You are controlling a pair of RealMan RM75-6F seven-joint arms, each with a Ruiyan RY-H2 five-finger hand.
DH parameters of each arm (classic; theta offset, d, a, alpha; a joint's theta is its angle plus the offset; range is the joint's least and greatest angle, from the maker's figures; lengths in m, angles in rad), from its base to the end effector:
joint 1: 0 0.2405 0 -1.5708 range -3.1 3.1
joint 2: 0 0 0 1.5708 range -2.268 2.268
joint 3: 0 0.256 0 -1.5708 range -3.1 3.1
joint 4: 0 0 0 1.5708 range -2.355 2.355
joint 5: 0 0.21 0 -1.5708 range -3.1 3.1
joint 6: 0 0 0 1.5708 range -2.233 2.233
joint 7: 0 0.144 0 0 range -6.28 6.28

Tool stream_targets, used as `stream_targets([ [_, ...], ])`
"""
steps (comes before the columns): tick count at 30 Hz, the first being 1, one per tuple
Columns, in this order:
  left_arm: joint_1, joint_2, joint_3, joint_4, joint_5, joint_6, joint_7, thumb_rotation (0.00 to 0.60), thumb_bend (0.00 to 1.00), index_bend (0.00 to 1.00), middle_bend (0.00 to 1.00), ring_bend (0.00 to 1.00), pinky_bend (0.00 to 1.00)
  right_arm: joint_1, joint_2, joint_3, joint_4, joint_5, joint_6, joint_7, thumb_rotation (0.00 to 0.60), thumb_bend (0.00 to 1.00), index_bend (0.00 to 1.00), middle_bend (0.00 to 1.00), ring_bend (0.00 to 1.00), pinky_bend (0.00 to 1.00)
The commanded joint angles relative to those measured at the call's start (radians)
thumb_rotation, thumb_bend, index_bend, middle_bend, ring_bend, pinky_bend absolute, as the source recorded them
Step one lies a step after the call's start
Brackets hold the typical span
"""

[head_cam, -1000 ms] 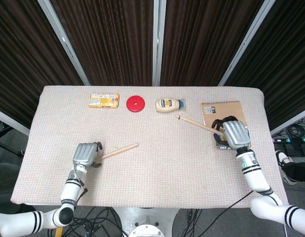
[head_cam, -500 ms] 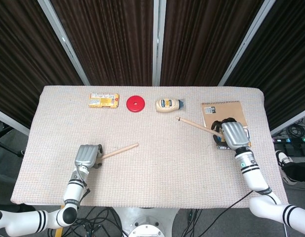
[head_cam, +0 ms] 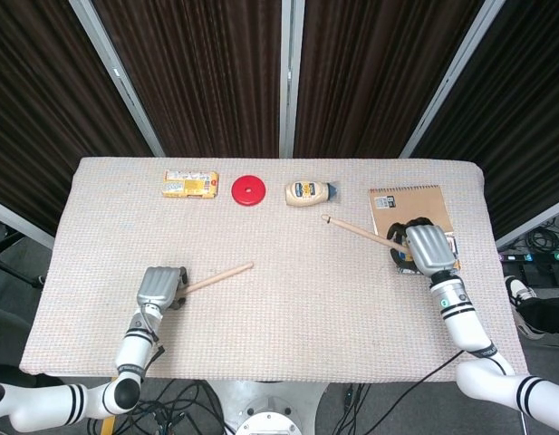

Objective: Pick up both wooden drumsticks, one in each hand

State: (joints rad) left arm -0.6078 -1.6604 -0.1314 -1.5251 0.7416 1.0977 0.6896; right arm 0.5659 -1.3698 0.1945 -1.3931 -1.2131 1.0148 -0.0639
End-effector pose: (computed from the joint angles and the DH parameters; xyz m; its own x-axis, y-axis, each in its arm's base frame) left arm -0.2086 0.2929 -0.0483 0.4580 0.4265 0.7800 0.8752 -0.0626 -0.4797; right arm -0.2413 -0.3492 0.0685 0.3634 -0.1725 0.9155 -0.9266 -0.1686 0.3361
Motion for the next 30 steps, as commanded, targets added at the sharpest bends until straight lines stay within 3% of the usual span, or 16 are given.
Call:
stream_targets([
  [1, -0.002, 0.000, 0.002, 0.000, -0.002, -0.002, -0.002, 0.600, 0.28, 0.45, 0.54, 0.75, 0.70, 0.000, -0.001, 0.000, 0.001, 0.003, 0.000, -0.003, 0.600, 0.71, 0.56, 0.54, 0.36, 0.24],
  [10, -0.006, -0.001, 0.008, 0.004, -0.010, -0.009, -0.017, 0.600, 0.34, 0.46, 0.54, 0.75, 0.70, -0.002, -0.003, -0.001, 0.002, 0.009, -0.003, -0.004, 0.600, 0.72, 0.56, 0.54, 0.36, 0.24],
  [17, -0.002, -0.004, 0.016, 0.026, 0.026, -0.020, -0.060, 0.600, 0.41, 0.52, 0.57, 0.75, 0.70, -0.008, -0.004, -0.005, 0.002, 0.007, 0.002, 0.003, 0.600, 0.72, 0.56, 0.54, 0.36, 0.24],
  [22, 0.013, 0.007, 0.030, 0.061, 0.118, -0.038, -0.155, 0.600, 0.46, 0.57, 0.62, 0.76, 0.70, -0.023, -0.006, -0.018, 0.001, -0.006, 0.011, 0.028, 0.600, 0.72, 0.56, 0.54, 0.36, 0.23],
  [30, 0.033, 0.061, 0.037, 0.117, 0.341, -0.132, -0.484, 0.600, 0.50, 0.60, 0.66, 0.76, 0.70, -0.048, -0.011, -0.048, -0.006, -0.099, 0.033, 0.176, 0.600, 0.70, 0.59, 0.55, 0.38, 0.23],
])
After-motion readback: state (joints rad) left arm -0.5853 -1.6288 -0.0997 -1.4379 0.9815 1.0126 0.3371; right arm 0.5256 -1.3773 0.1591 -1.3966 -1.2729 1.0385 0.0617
